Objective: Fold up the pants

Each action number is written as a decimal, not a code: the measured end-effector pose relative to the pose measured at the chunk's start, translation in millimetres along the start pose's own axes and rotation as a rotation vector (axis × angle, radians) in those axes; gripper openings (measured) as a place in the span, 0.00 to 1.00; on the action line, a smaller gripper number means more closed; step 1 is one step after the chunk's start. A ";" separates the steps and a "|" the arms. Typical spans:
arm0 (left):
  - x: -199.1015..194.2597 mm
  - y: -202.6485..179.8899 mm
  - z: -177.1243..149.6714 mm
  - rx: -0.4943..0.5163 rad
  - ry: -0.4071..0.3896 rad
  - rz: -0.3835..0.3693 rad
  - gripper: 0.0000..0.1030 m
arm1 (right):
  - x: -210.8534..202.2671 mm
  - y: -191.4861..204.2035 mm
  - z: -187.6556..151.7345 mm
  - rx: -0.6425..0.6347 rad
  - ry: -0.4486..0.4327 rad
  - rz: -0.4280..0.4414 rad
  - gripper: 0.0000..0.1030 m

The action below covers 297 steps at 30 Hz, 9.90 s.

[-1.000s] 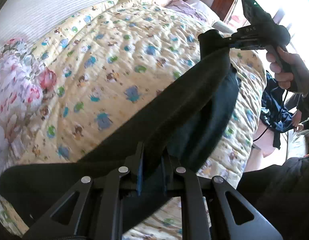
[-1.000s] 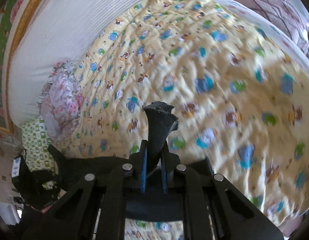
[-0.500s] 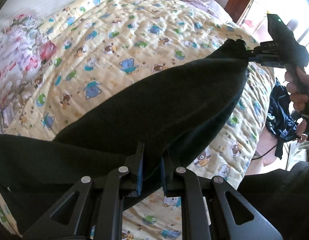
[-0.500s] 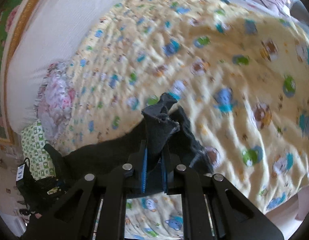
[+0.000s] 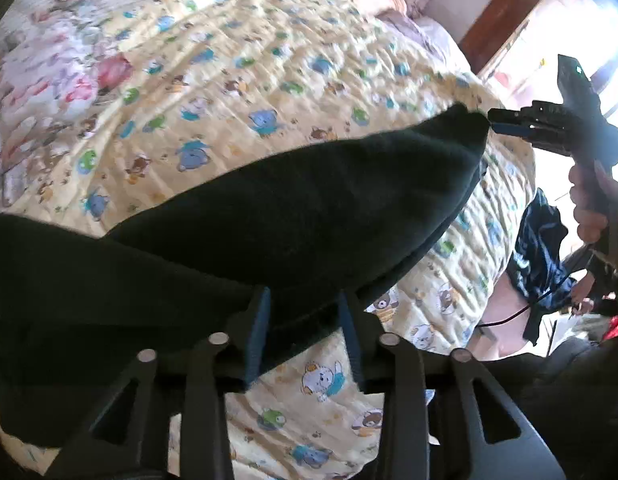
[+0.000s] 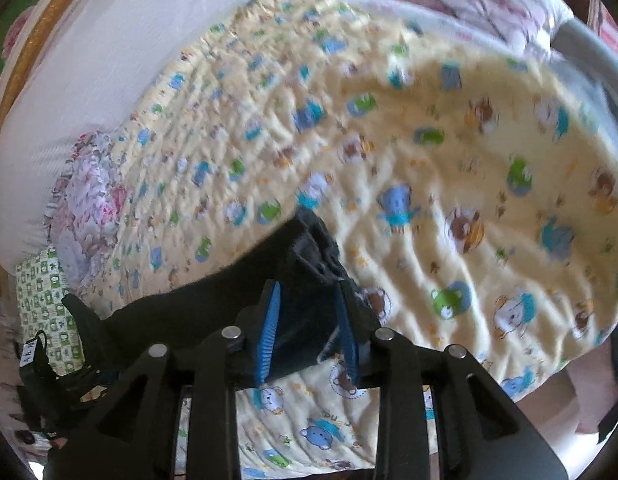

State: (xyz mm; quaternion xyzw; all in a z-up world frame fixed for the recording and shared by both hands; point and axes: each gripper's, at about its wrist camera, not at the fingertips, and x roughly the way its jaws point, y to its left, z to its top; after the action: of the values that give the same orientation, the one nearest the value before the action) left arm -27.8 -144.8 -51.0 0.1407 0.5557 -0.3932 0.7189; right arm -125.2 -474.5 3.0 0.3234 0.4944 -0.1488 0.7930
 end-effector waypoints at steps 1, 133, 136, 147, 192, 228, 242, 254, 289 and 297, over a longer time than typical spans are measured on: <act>-3.9 0.5 -0.3 -0.010 -0.009 -0.001 0.41 | -3.7 5.3 1.2 -0.016 -0.013 -0.005 0.29; -125.9 273.7 -217.9 -1.184 -0.366 0.247 0.62 | 155.3 359.1 -102.8 -0.822 0.471 0.455 0.35; -114.3 281.4 -211.6 -1.185 -0.339 0.254 0.62 | 178.5 363.4 -86.7 -0.780 0.457 0.393 0.35; -70.2 303.9 -191.8 -1.170 -0.286 0.233 0.58 | 248.0 355.1 -93.9 -0.748 0.610 0.289 0.35; -126.3 188.1 -80.4 -0.641 -0.365 0.162 0.55 | 109.4 216.7 -59.0 -0.475 0.236 0.297 0.41; 139.3 -105.4 188.9 0.393 0.288 -0.254 0.58 | 42.0 -51.7 -59.5 0.286 -0.010 0.239 0.49; 170.8 -138.6 182.1 0.557 0.490 -0.390 0.60 | 58.2 -54.5 -41.6 0.344 -0.025 0.369 0.50; 189.9 -142.6 194.5 0.547 0.494 -0.342 0.59 | 64.0 -43.8 -33.2 0.304 -0.018 0.385 0.49; 16.9 58.0 50.6 0.021 0.088 -0.325 0.16 | 93.6 158.5 -71.5 -0.173 0.297 0.805 0.13; -10.0 110.2 -9.8 -0.149 0.048 -0.262 0.14 | 129.0 192.5 -94.3 -0.257 0.394 0.746 0.13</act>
State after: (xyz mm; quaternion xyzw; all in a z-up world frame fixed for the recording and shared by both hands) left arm 44.2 -62.7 -71.2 0.0226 0.6138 -0.4377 0.6566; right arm -22.9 -257.7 -68.7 0.4005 0.5000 0.2749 0.7169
